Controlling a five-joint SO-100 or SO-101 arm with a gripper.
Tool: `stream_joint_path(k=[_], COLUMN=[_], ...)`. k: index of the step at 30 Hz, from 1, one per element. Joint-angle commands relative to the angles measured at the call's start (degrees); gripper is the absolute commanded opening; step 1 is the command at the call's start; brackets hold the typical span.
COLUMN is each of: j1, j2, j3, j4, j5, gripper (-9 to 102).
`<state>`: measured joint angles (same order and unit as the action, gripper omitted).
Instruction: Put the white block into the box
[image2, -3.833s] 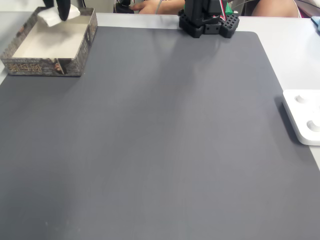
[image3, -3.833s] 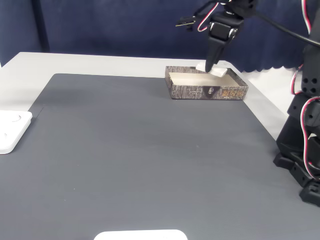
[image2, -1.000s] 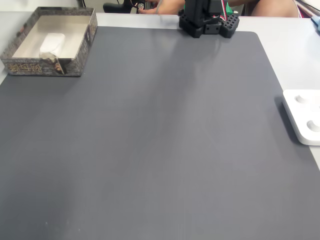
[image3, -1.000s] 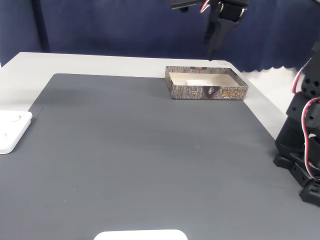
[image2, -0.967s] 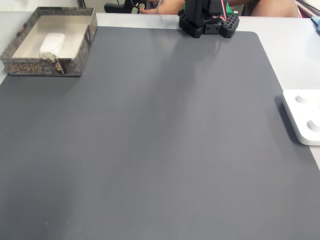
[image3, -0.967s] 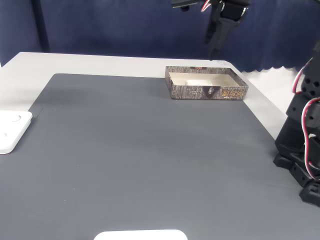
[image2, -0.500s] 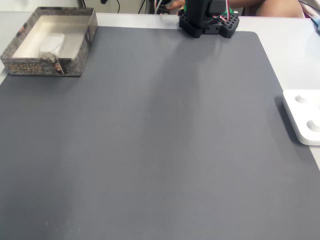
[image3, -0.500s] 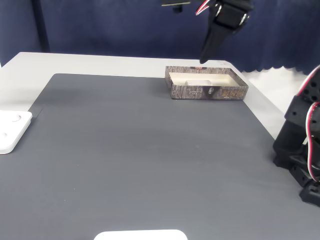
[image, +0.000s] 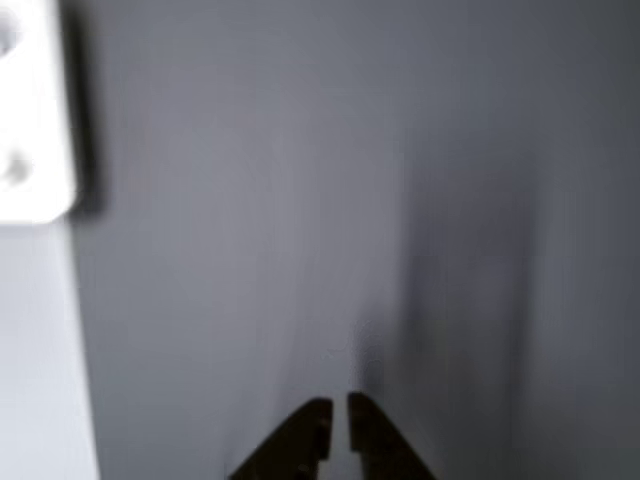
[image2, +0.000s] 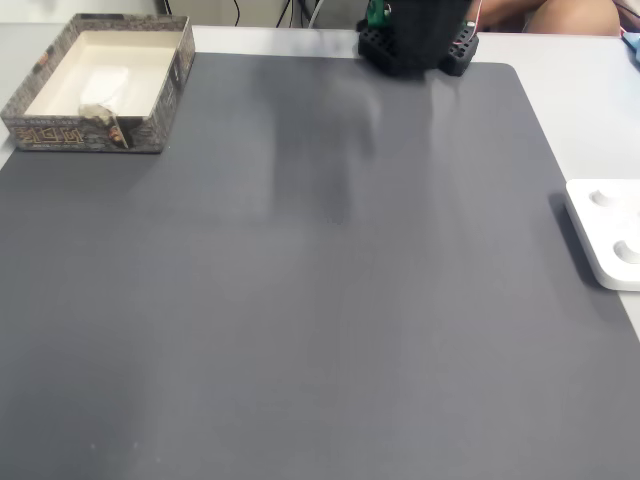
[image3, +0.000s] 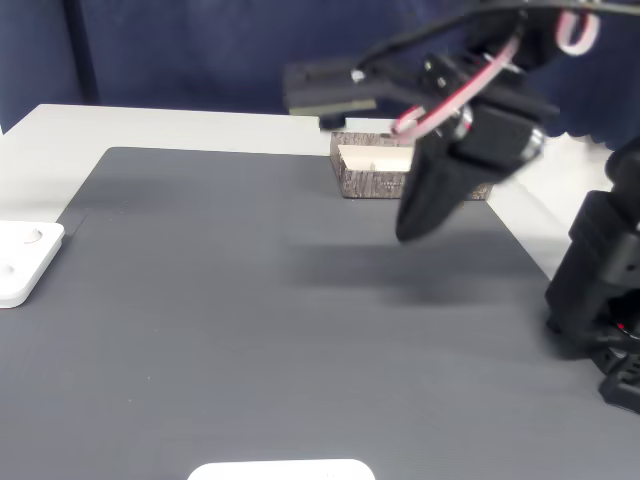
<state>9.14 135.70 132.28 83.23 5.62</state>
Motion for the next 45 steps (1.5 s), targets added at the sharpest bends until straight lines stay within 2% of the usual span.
stream_joint_path(k=[1,5,9,18,28,34,45], j1=[-7.0,-9.9,-8.5,-7.3,-6.1,-3.5,-2.5], j2=[8.8,20.5,29.4,43.2,51.2,53.1,54.7], j3=[4.9,15.2,24.1,37.0,44.9,44.9,44.9], j4=[-0.5,-6.4,-12.0,-17.6,-21.4,-21.2,-8.8], j5=[-3.9,-7.9,-8.5,-8.6,-8.9,-7.7,-9.7], gripper=[-2,-2,-2,-2,-2,-2,-2])
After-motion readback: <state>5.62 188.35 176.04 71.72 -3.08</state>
